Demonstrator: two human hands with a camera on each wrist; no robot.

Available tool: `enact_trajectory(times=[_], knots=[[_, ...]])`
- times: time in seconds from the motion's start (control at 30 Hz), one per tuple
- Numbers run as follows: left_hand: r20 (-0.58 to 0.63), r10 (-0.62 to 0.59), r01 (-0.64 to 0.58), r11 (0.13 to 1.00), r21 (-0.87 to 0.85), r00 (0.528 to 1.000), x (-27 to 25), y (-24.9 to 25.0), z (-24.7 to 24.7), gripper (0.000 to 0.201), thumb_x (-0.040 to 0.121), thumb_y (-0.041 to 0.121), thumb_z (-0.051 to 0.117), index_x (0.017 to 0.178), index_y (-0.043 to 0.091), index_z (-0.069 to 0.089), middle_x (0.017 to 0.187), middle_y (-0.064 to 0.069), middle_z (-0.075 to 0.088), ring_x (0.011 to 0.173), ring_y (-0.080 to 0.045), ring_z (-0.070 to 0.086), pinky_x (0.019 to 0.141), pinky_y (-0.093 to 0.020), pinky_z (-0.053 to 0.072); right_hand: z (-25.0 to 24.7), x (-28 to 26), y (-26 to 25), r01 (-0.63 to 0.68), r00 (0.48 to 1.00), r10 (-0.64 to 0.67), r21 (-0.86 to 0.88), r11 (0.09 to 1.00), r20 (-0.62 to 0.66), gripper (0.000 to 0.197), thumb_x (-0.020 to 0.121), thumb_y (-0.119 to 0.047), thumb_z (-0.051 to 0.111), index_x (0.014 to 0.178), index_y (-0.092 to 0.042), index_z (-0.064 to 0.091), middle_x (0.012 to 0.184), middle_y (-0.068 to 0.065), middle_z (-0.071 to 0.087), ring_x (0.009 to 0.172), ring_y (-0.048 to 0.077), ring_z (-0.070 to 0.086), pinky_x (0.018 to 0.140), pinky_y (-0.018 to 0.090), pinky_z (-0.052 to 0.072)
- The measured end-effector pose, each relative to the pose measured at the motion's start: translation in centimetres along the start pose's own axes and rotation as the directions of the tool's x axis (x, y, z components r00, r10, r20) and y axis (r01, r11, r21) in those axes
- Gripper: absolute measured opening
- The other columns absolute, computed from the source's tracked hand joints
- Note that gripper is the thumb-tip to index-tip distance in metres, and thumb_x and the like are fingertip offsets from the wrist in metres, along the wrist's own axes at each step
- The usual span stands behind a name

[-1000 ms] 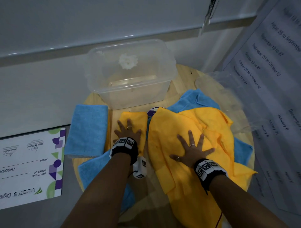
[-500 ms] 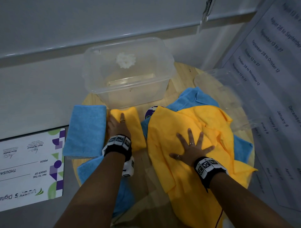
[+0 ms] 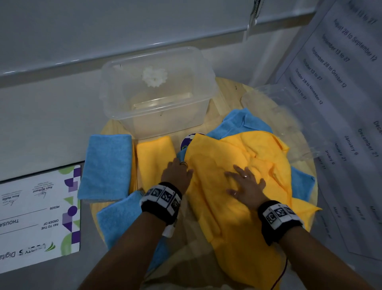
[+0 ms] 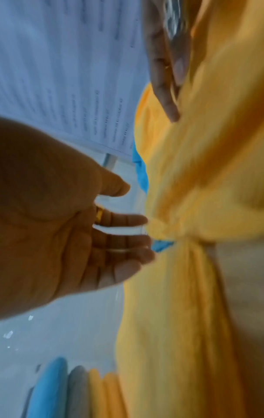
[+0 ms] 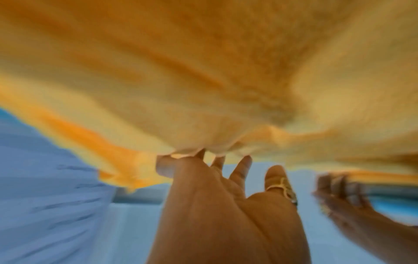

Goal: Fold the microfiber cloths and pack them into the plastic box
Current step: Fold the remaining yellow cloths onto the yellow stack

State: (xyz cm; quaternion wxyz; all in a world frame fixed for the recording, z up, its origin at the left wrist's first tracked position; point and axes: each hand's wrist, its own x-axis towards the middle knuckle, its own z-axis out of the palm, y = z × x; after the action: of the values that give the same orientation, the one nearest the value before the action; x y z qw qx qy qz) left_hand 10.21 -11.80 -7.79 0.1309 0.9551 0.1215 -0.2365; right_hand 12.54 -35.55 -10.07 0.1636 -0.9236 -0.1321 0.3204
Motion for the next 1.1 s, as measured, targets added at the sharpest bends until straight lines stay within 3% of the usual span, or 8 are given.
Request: enact_trajectory(times=[0.13, 0.27, 0.4, 0.5, 0.63, 0.77, 0.93, 1.1], knots=[[0.184, -0.125, 0.16, 0.968, -0.192, 0.975, -1.5, 1.5, 2.1, 0.059, 0.097, 0.047, 0.034, 0.116, -0.006, 0.052, 0.118, -0.021, 0.057, 0.105, -0.034, 0.056, 0.08, -0.038, 0.045, -1.4, -2.9, 3.7, 0.018, 0.857, 0.176, 0.369, 0.929, -0.485, 0.024, 0.082, -0.02, 0.055, 0.103, -0.013, 0.065, 0.114, 0.017, 0.057, 0.109, 0.039, 0.052, 0.09, 0.036, 0.037], [0.166, -0.229, 0.274, 0.897, -0.347, 0.959, -1.4, 2.4, 3.0, 0.056, 0.099, 0.031, 0.039, 0.142, -0.003, 0.025, 0.144, -0.019, 0.036, 0.13, -0.033, 0.039, 0.105, -0.037, 0.034, -1.7, -5.4, 6.6, -0.544, 0.675, 0.684, 0.44, 0.714, -0.276, 0.06, 0.08, -0.038, 0.07, 0.126, -0.009, 0.045, 0.136, 0.023, 0.037, 0.125, 0.044, 0.036, 0.103, 0.052, 0.031], [0.155, -0.301, 0.338, 0.831, -0.442, 0.941, -1.1, 2.4, 3.1, 0.047, 0.094, 0.028, 0.051, 0.129, -0.002, 0.044, 0.13, -0.021, 0.049, 0.115, -0.036, 0.052, 0.095, -0.041, 0.042, -1.2, -7.7, 7.5, -0.514, 0.664, 0.69, 0.495, 0.701, -0.288, 0.055, 0.083, -0.046, 0.063, 0.119, -0.008, 0.049, 0.127, 0.024, 0.048, 0.121, 0.041, 0.043, 0.1, 0.047, 0.035], [0.211, -0.272, 0.344, 0.773, -0.533, 0.939, -1.3, 2.0, 2.8, 0.026, 0.093, 0.033, 0.052, 0.087, 0.007, 0.056, 0.099, -0.02, 0.055, 0.085, -0.032, 0.055, 0.09, -0.043, 0.047, -0.6, -9.3, 7.4, -0.447, 0.641, 0.668, 0.523, 0.726, -0.379, 0.044, 0.087, -0.045, 0.058, 0.107, -0.006, 0.054, 0.118, 0.022, 0.057, 0.111, 0.039, 0.051, 0.092, 0.042, 0.04], [0.164, -0.294, 0.306, 0.546, -0.78, 0.942, -1.7, 1.8, 2.1, 0.055, 0.088, 0.038, 0.059, 0.124, -0.004, 0.052, 0.125, -0.022, 0.053, 0.111, -0.039, 0.052, 0.087, -0.042, 0.046, 1.5, -10.5, 7.5, -0.523, 0.795, 0.605, 0.452, 0.722, -0.048, 0.054, 0.089, -0.054, 0.051, 0.111, -0.004, 0.054, 0.112, 0.016, 0.057, 0.112, 0.034, 0.052, 0.084, 0.035, 0.04], [0.05, -0.344, 0.233, 0.517, -0.823, 0.938, -2.2, 1.8, 0.8, 0.043, 0.088, 0.031, 0.059, 0.112, -0.005, 0.054, 0.108, -0.023, 0.057, 0.101, -0.039, 0.056, 0.089, -0.05, 0.048, 1.9, -10.7, 7.3, -0.359, 0.85, 0.49, 0.466, 0.809, -0.196, 0.041, 0.092, -0.037, 0.054, 0.065, -0.011, 0.038, 0.069, 0.009, 0.046, 0.077, 0.03, 0.052, 0.068, 0.039, 0.04], [-0.033, -0.227, 0.066, 0.412, -0.909, 0.973, -2.8, 0.8, -2.8, 0.005, 0.088, 0.011, 0.045, 0.089, 0.012, 0.05, 0.076, -0.008, 0.048, 0.078, -0.027, 0.048, 0.073, -0.044, 0.047, -2.8, -11.1, 6.2, -0.004, 0.792, 0.43, 0.702, 0.712, -0.432, 0.034, 0.097, -0.032, 0.047, 0.082, -0.001, 0.048, 0.078, 0.017, 0.052, 0.078, 0.029, 0.05, 0.061, 0.03, 0.033], [-0.2, -0.171, -0.144, 0.292, -0.946, 0.965, -4.5, -0.2, -8.4, 0.053, 0.088, -0.006, 0.031, 0.126, 0.03, 0.037, 0.059, 0.0, 0.033, 0.046, -0.013, 0.036, 0.037, -0.016, 0.03, -8.6, -10.0, 5.8, 0.228, 0.65, 0.49, 0.764, 0.604, -0.581, 0.032, 0.094, -0.023, 0.054, 0.118, -0.003, 0.047, 0.11, 0.009, 0.047, 0.098, 0.019, 0.046, 0.081, 0.033, 0.036]])
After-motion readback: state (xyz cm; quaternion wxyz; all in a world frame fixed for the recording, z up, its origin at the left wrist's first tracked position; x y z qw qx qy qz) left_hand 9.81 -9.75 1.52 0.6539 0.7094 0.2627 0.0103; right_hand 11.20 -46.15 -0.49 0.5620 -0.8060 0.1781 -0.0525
